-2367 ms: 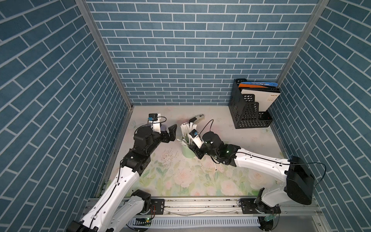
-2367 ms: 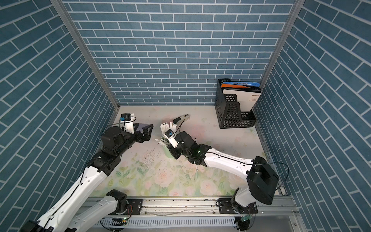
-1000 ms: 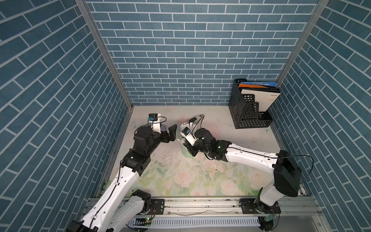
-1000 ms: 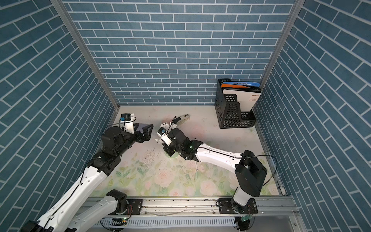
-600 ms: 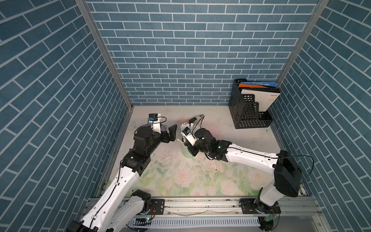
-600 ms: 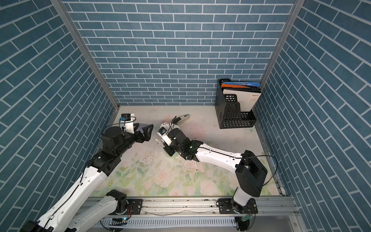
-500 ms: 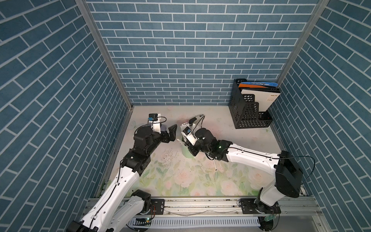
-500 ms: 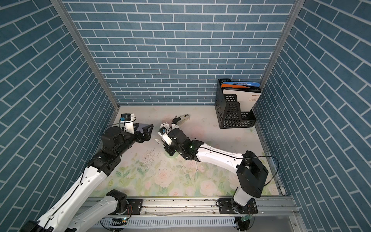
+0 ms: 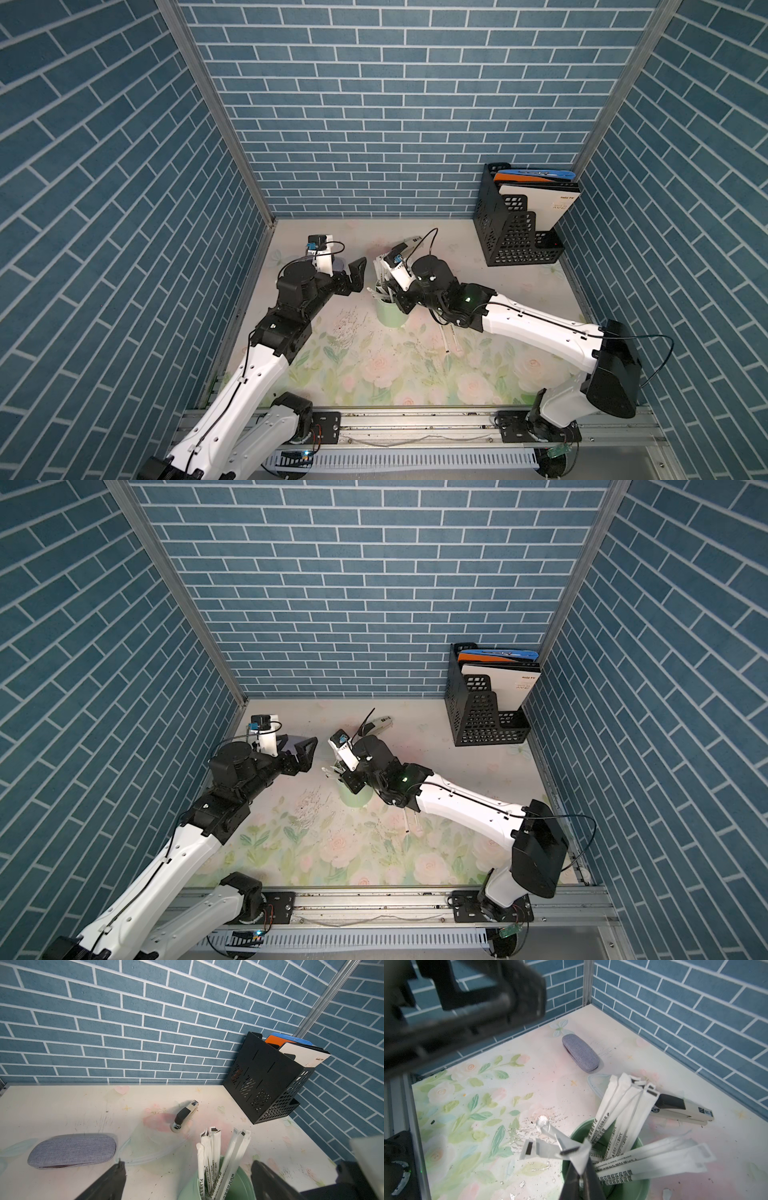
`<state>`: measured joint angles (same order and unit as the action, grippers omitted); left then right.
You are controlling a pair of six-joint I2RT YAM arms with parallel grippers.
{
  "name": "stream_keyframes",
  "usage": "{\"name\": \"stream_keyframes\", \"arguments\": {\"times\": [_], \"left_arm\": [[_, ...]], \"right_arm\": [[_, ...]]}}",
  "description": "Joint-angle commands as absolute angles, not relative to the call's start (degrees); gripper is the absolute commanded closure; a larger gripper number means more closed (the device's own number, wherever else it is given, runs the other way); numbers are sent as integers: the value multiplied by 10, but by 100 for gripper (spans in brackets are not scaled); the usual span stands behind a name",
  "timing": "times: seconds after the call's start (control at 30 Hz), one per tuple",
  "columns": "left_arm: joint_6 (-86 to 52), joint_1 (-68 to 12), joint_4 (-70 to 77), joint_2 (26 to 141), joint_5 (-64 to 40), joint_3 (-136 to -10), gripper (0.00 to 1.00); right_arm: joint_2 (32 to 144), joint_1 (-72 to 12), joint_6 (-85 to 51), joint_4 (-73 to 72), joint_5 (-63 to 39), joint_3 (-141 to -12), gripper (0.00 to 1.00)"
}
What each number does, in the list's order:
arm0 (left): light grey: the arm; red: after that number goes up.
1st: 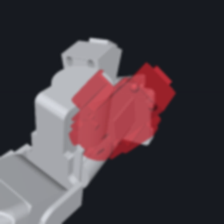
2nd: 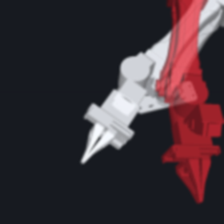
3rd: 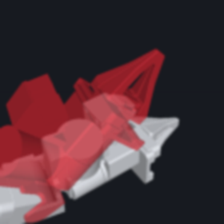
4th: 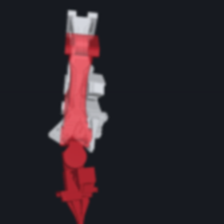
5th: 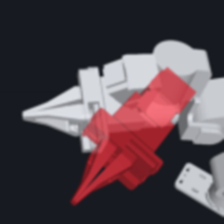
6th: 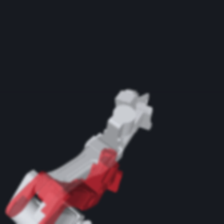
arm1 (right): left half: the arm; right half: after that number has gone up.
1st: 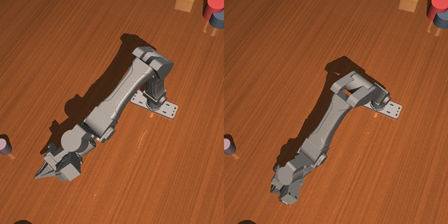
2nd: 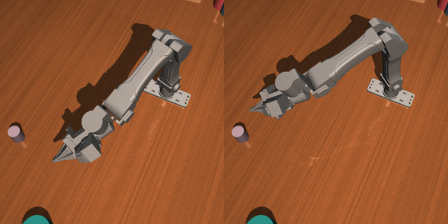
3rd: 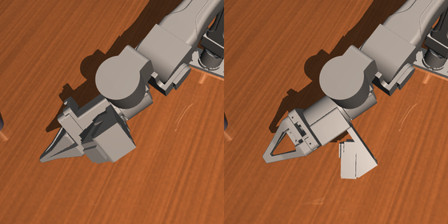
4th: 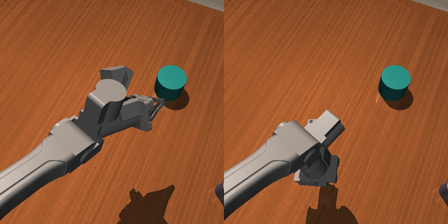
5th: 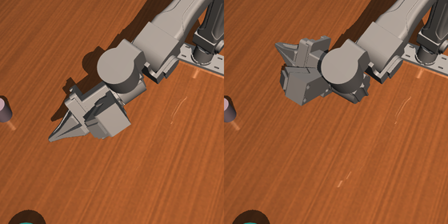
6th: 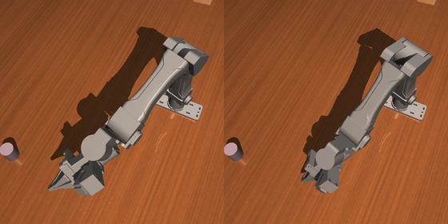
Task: Take the straws out of the storage container
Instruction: Pick up the straw from the container, then place the straw at the center of the board.
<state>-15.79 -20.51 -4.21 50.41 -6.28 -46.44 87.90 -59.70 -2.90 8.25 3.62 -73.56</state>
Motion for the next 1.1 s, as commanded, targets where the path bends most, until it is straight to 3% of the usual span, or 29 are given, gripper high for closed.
{"name": "stream_keyframes", "arguments": {"times": [0.0,0.33,0.57,0.7,1.07], "left_arm": [[-153,-207,-41,498,-68,-463,0],[-155,-207,-41,500,-71,-463,0],[-155,-207,-42,498,-73,-465,1],[-155,-207,-42,496,-73,-464,0],[-155,-207,-41,494,-75,-465,0]], "right_arm": [[863,-599,-19,108,55,-779,95],[896,-596,-9,233,97,-977,96],[974,-578,-53,502,124,-1286,97],[1022,-502,-124,665,54,-1439,97],[928,-358,-141,654,-8,-1117,98]]}}
